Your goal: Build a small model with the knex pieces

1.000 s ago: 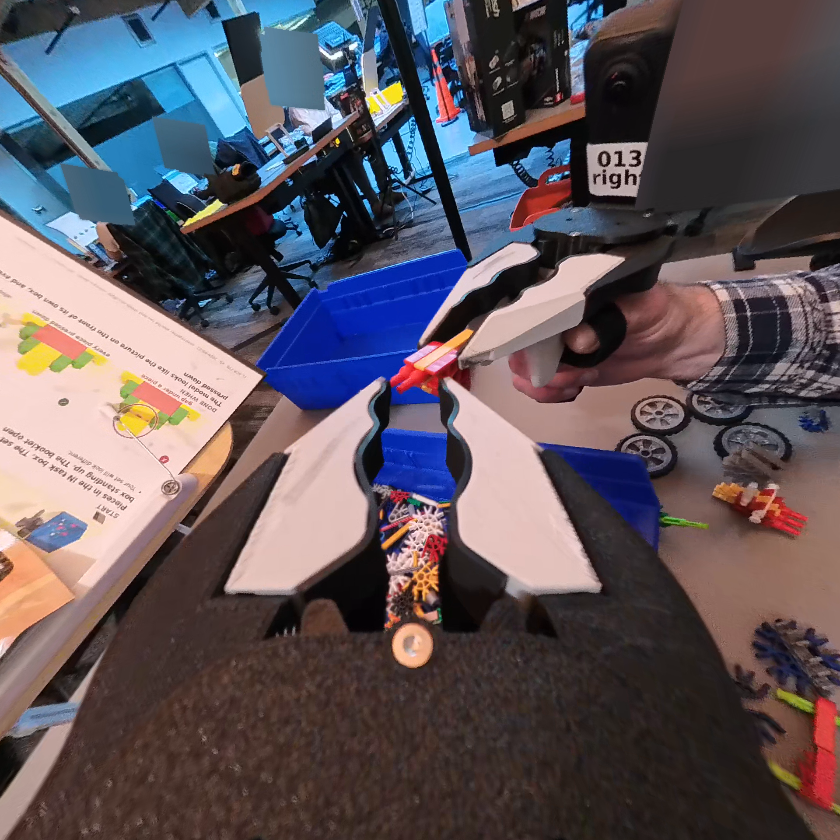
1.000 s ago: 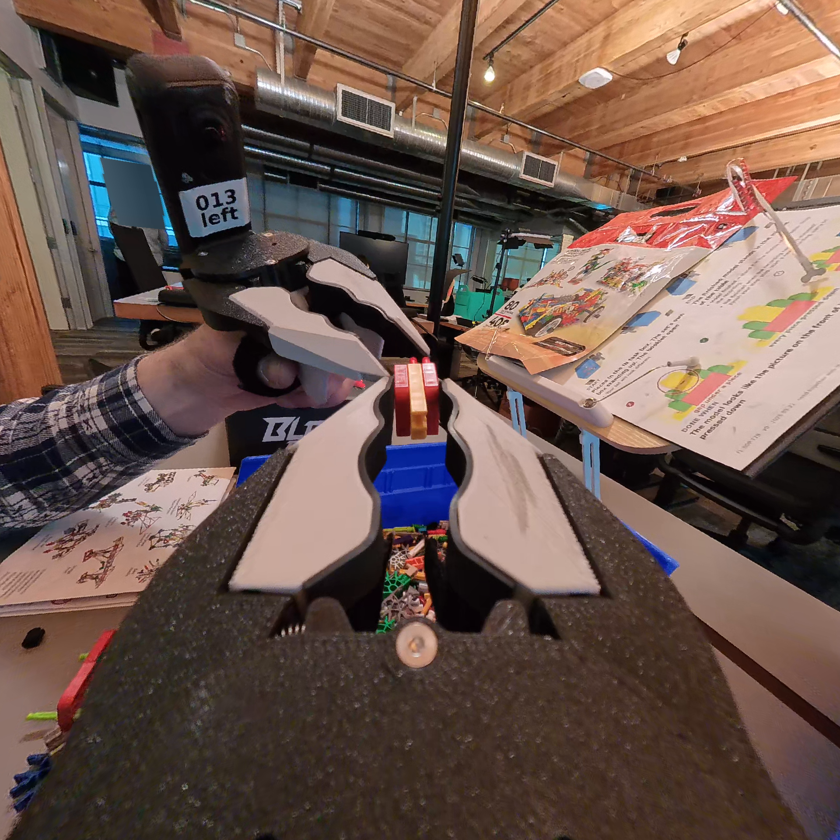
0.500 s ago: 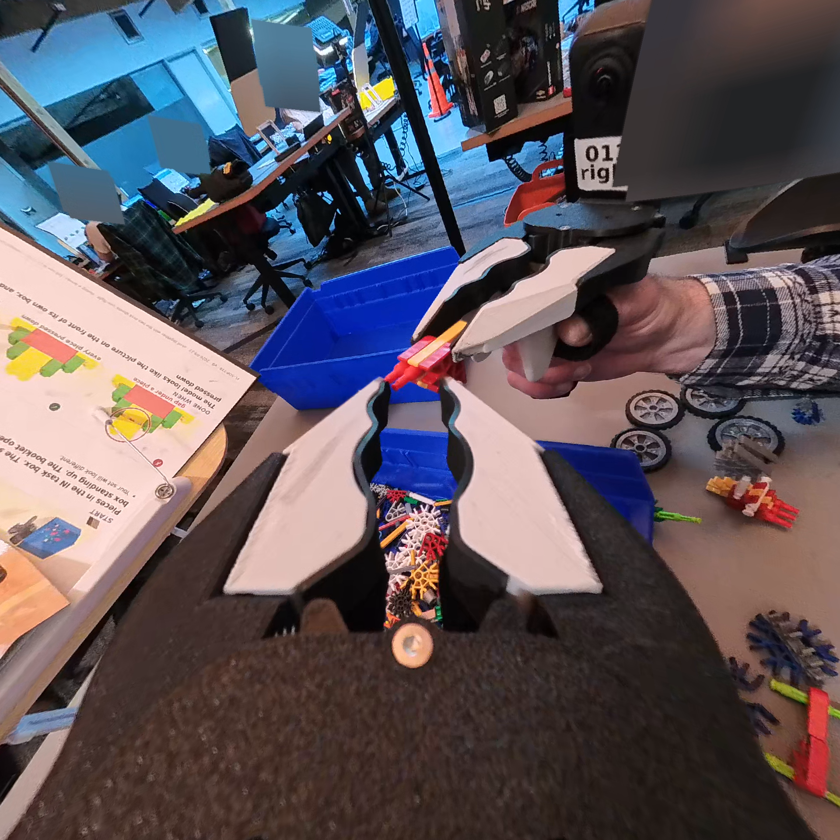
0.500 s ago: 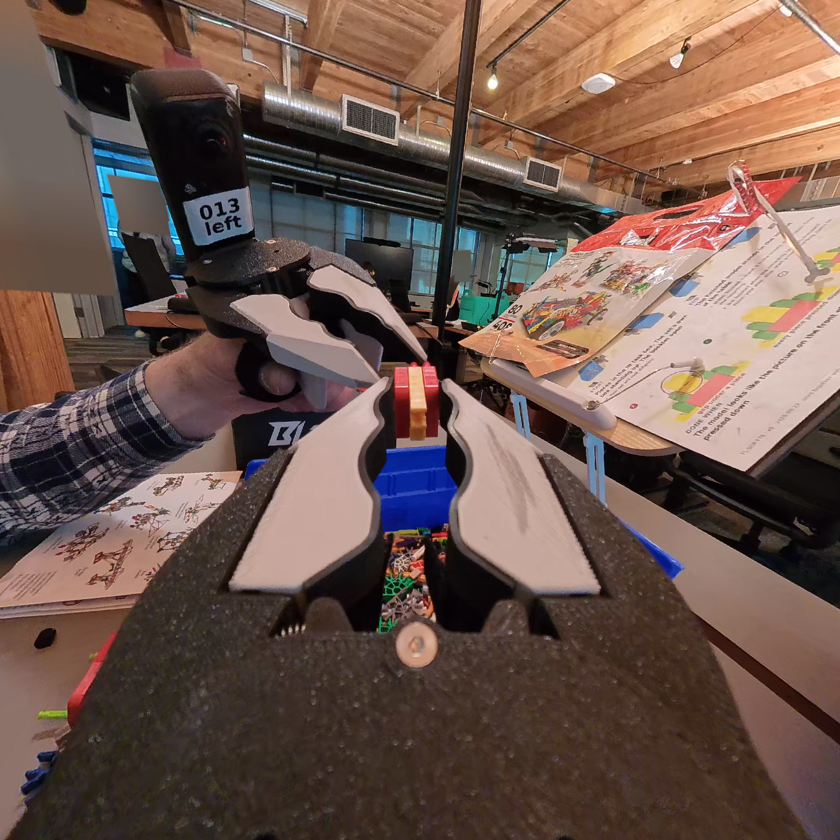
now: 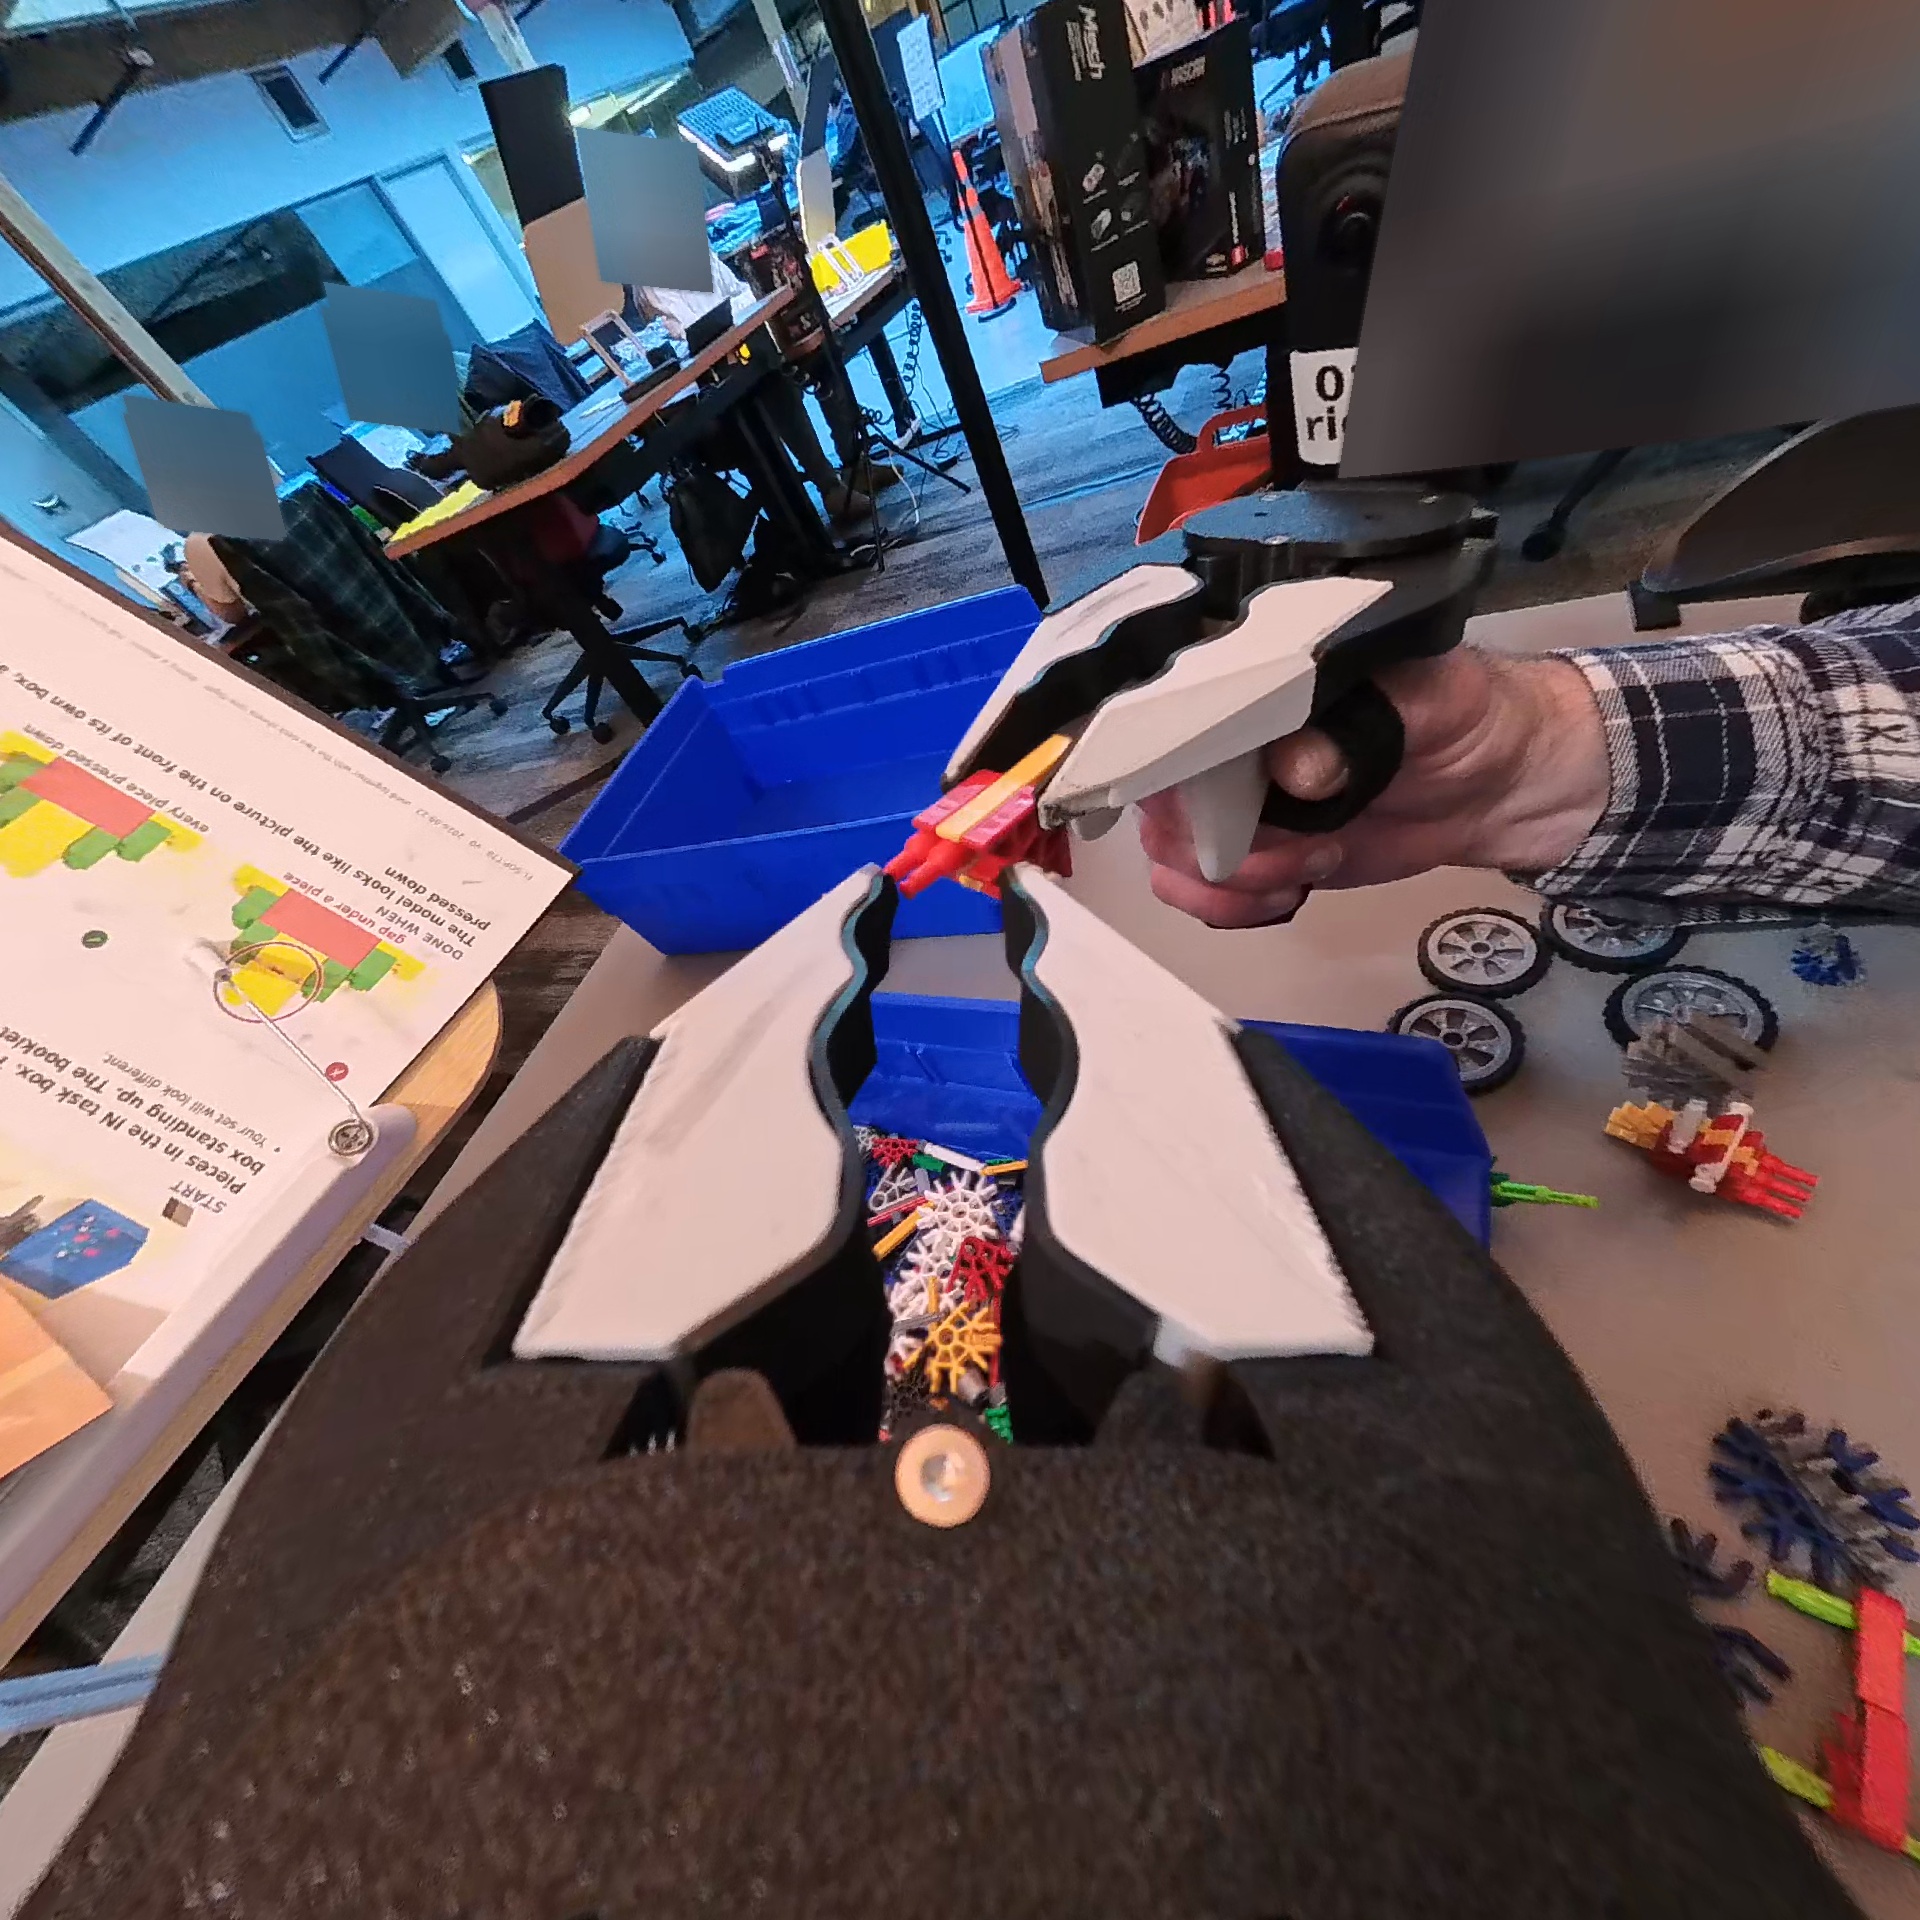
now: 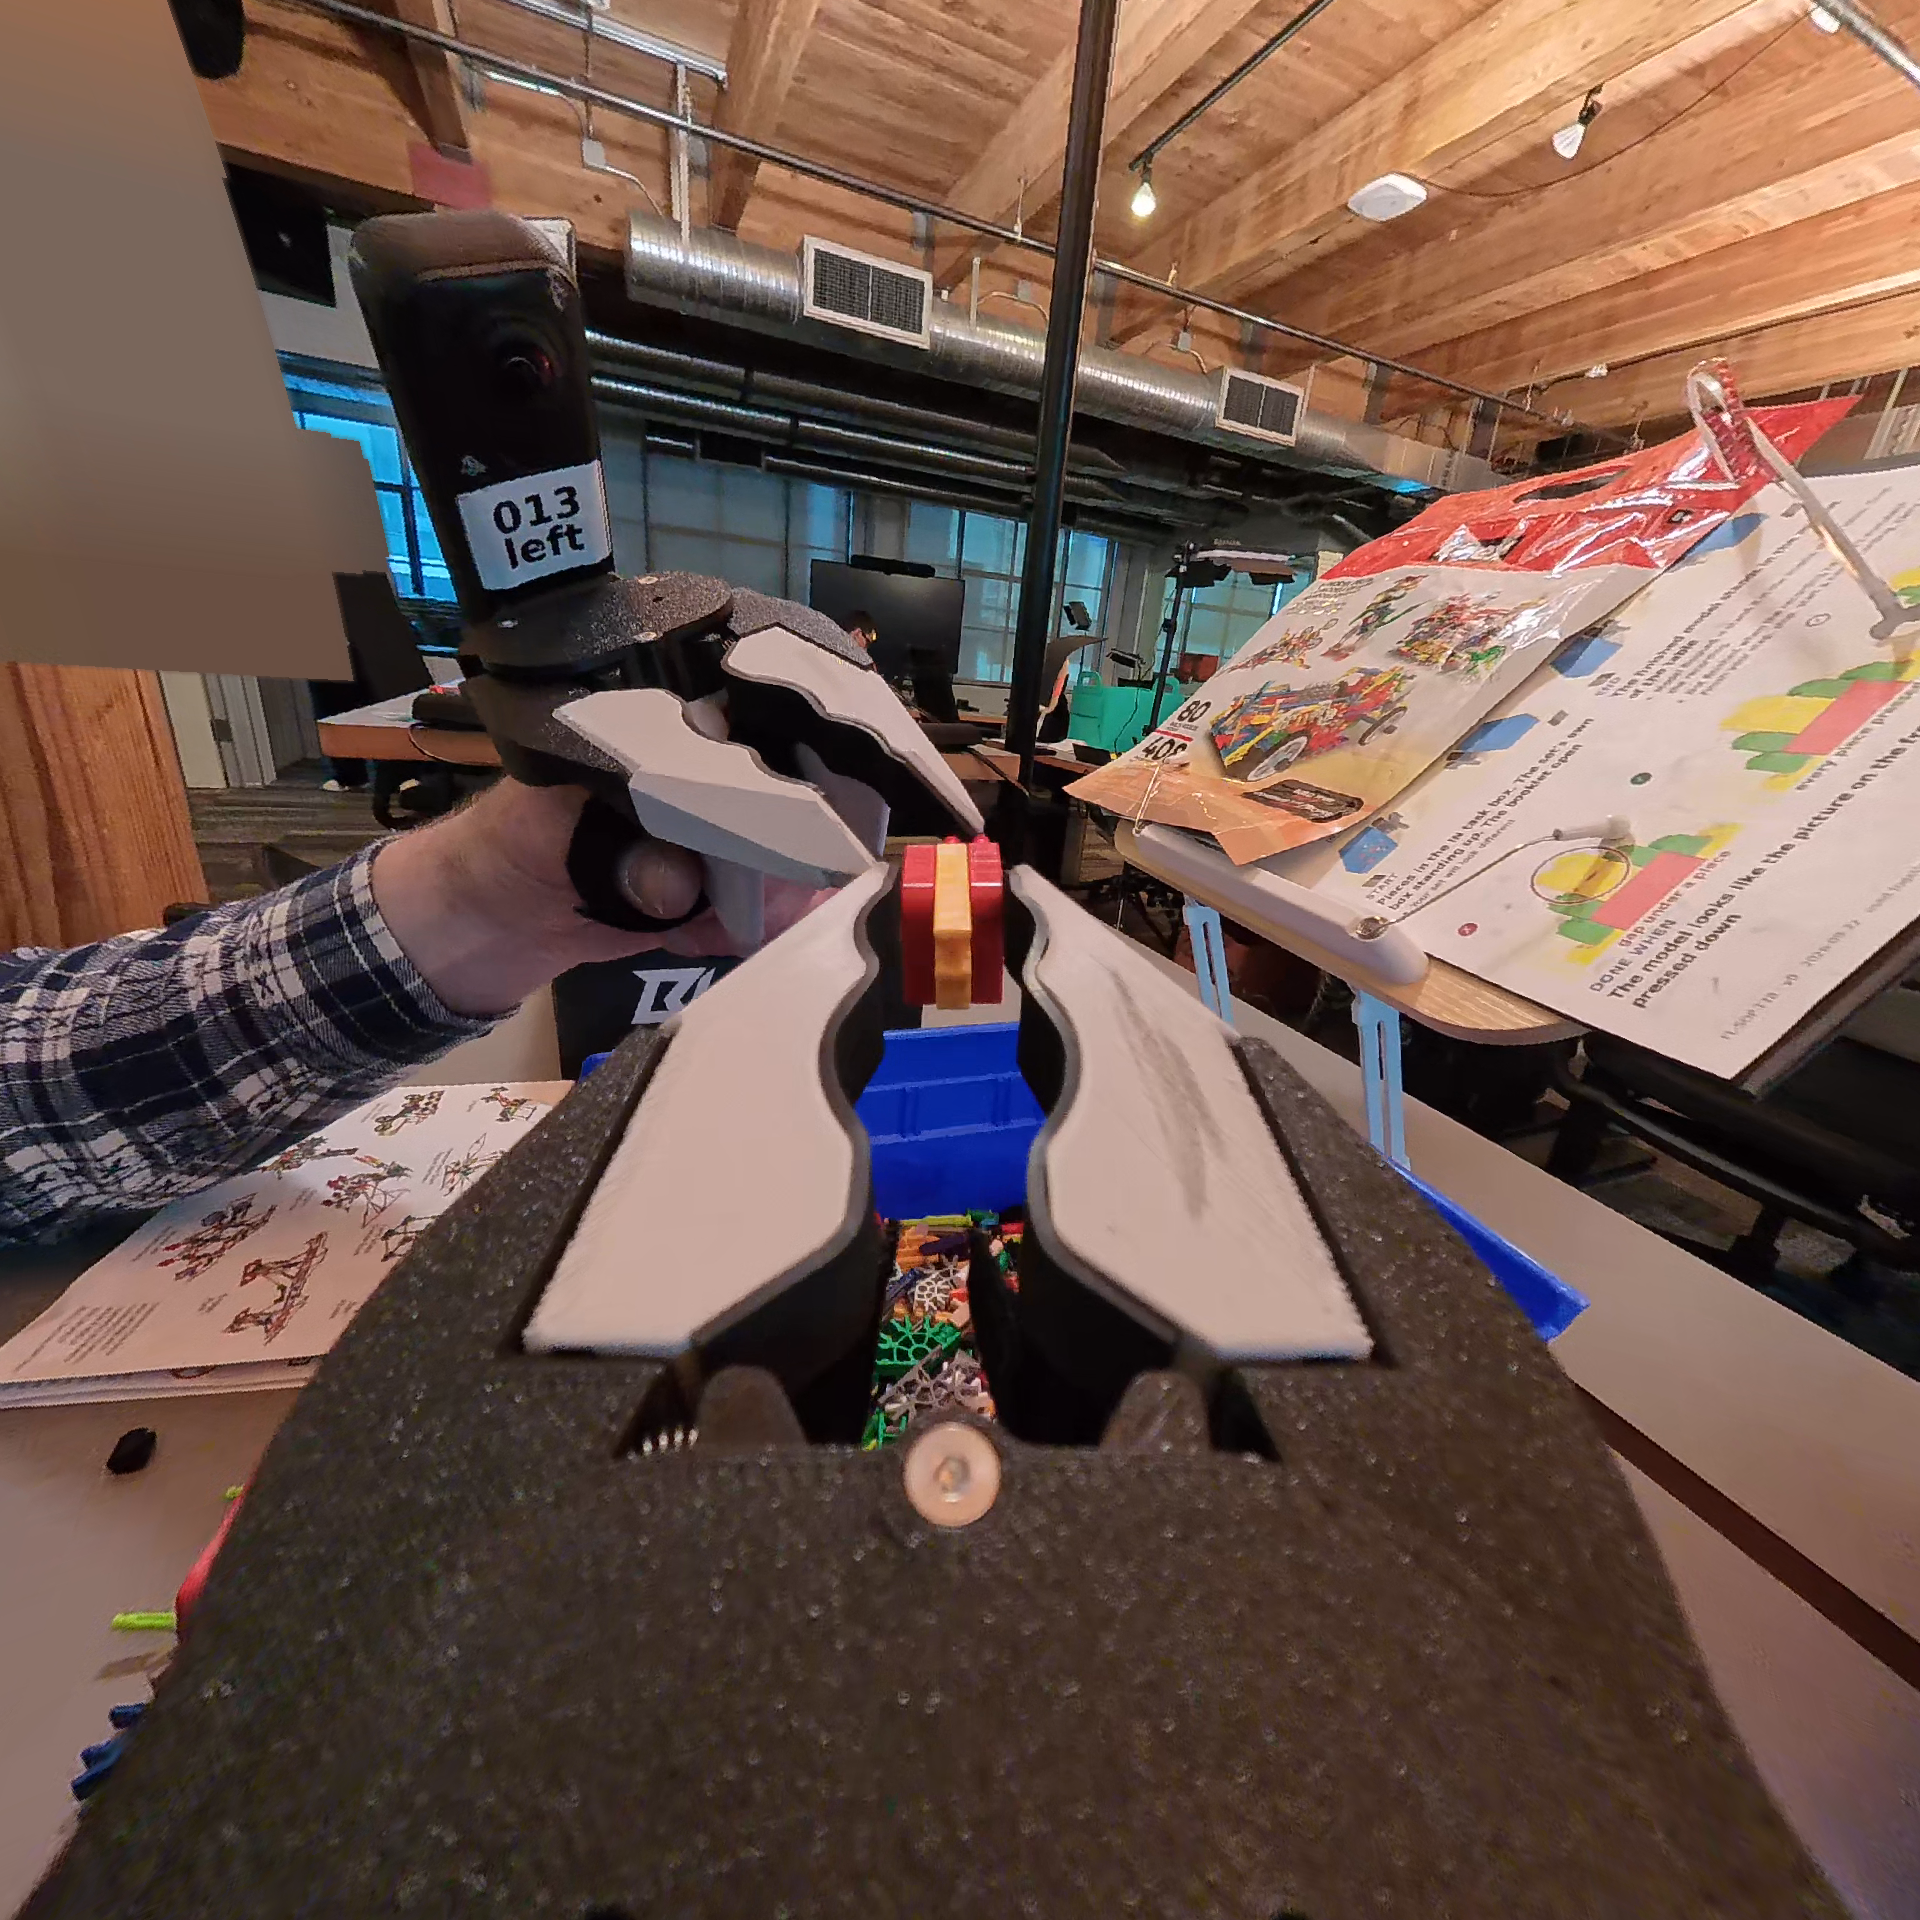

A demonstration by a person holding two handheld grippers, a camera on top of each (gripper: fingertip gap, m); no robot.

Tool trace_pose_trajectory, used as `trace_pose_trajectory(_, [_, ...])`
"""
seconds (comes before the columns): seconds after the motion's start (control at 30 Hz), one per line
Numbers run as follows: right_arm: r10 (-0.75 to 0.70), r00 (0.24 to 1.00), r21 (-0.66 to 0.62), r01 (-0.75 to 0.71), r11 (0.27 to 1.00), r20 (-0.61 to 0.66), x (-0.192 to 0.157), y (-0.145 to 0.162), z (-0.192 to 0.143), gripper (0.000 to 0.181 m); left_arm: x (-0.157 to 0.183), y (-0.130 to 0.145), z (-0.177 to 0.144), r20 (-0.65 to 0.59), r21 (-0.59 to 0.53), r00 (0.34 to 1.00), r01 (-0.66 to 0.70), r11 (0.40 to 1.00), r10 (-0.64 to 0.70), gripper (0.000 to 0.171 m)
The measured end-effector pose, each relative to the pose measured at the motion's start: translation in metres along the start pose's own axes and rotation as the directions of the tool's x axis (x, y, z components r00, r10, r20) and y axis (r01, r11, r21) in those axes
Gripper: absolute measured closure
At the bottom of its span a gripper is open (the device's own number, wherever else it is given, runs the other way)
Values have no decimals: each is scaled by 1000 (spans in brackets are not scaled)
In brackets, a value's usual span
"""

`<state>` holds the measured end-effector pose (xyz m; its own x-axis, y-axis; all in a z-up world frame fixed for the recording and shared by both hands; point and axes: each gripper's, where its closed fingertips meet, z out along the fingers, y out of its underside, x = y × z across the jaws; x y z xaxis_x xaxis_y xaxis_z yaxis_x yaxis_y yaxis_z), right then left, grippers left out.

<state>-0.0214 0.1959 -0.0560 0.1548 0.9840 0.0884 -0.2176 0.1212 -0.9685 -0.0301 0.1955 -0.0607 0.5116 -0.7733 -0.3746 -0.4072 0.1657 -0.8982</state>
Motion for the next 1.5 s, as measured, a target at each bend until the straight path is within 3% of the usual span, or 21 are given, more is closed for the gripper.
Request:
trace_pose_trajectory(0.47, [5,1000,23,-5,1000,11,0,-6,-5,164,3,-6,3,14,36,1000,-10,999,9,152])
trace_pose_trajectory(0.67, [44,997,45,-47,998,57,-4,-8,-6,164,3,-11,-1,-30,95,998,62,994,-59,163])
trace_pose_trajectory(0.77, [108,989,67,-115,991,103,-6,-11,-6,164,4,-14,-5,-26,100,1000,14,995,-11,166])
trace_pose_trajectory(1.0, [262,949,88,-280,956,173,-2,-12,-8,164,1,-2,1,69,-18,986,-152,988,153,148])
trace_pose_trajectory(1.3, [204,979,17,-205,979,25,11,4,0,163,-2,8,13,180,-137,926,-311,941,332,142])
trace_pose_trajectory(1.4, [212,977,40,-212,976,-2,15,2,0,163,-13,6,12,237,-136,937,-230,964,257,133])
trace_pose_trajectory(1.5, [206,978,86,-203,975,-21,20,-5,-4,163,-18,8,12,205,-78,977,-41,996,56,136])
